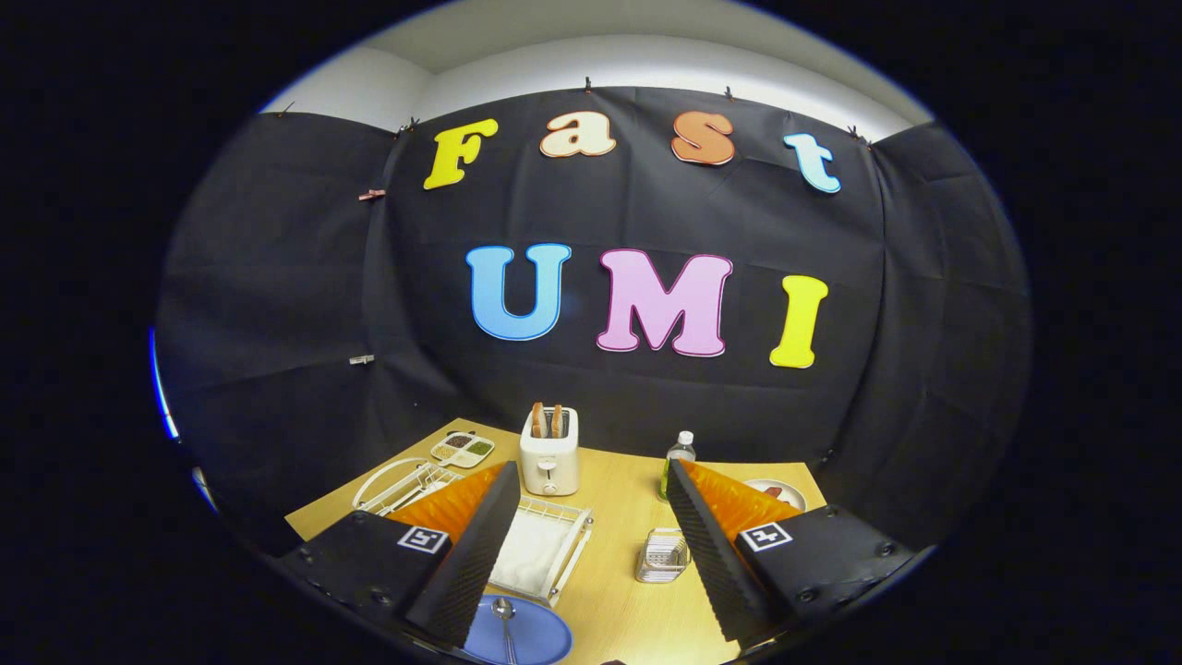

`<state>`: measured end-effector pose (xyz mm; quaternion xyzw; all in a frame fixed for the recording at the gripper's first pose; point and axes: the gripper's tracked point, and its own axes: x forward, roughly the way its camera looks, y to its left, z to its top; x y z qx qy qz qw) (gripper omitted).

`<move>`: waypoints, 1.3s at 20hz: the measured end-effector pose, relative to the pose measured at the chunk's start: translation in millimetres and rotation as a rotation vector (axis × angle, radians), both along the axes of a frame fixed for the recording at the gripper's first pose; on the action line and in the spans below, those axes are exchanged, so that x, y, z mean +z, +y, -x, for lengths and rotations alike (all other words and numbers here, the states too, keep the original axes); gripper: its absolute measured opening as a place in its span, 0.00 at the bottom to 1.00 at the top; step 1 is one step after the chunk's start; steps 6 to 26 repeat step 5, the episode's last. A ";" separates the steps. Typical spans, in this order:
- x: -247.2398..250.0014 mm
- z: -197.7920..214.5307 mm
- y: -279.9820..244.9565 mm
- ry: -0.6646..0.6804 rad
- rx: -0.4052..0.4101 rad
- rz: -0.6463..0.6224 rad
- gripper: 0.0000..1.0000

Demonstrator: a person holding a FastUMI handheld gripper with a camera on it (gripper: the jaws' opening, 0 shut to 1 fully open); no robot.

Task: Take the plate from the dish rack, then take the spoon from the basket and place it into the plate.

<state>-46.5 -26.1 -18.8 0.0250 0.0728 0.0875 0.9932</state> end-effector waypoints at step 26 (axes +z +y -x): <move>-5.9 -2.3 3.4 0.016 0.009 0.004 0.98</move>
